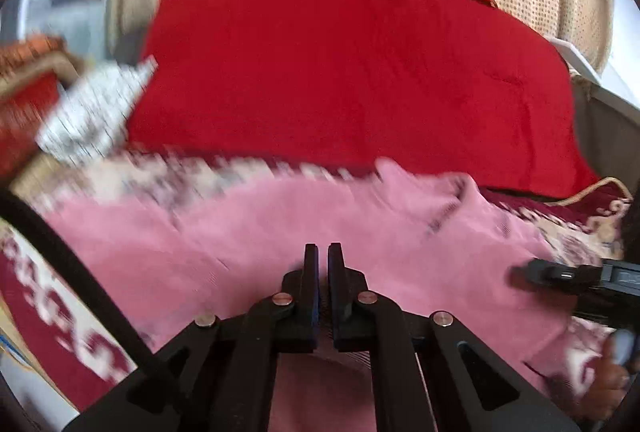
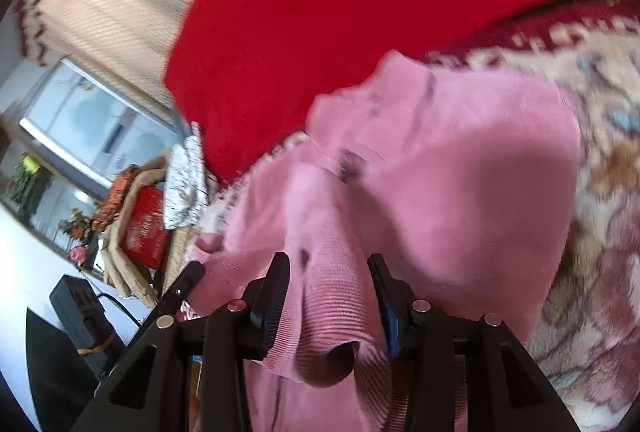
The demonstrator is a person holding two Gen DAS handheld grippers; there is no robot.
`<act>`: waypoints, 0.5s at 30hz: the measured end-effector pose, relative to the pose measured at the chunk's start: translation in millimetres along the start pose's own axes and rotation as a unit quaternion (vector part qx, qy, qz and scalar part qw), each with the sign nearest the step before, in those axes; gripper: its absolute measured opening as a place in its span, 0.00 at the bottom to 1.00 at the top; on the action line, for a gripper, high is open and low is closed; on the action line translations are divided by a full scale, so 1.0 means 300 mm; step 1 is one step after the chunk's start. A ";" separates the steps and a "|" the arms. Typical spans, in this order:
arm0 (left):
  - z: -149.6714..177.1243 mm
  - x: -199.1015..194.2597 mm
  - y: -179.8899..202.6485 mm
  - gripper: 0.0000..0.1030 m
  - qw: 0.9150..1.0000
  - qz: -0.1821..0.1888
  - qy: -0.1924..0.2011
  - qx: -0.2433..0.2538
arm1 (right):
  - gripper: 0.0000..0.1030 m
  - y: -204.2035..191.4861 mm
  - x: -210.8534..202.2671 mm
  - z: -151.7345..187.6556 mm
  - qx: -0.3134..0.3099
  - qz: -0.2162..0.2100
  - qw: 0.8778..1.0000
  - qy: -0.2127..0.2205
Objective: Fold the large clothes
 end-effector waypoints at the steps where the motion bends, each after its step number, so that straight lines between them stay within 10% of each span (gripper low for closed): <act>1: -0.013 -0.005 -0.019 0.02 1.000 -0.014 0.007 -0.001 | 0.43 -0.015 -0.014 0.000 -0.009 -0.007 1.000 0.010; 9: -0.018 0.102 -0.107 0.02 0.995 -0.090 -0.041 -0.021 | 0.43 -0.078 -0.022 0.017 -0.057 -0.007 0.998 0.025; 12: -0.002 0.112 -0.098 0.04 0.996 -0.033 -0.074 -0.036 | 0.43 -0.065 0.055 0.040 -0.055 0.030 0.998 -0.023; 15: 0.007 0.111 -0.074 0.63 0.994 0.019 -0.101 -0.046 | 0.41 -0.019 0.104 0.050 -0.033 0.058 0.996 -0.051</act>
Point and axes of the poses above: each gripper's, at about its wrist camera, not at the fingertips, and x roughly the way its jaws point, y to its right, z to its underside, the point moved 1 cm from there along x, roughly the way its jaws point, and after that the axes turned 3 degrees about x, right-handed, at the moved point
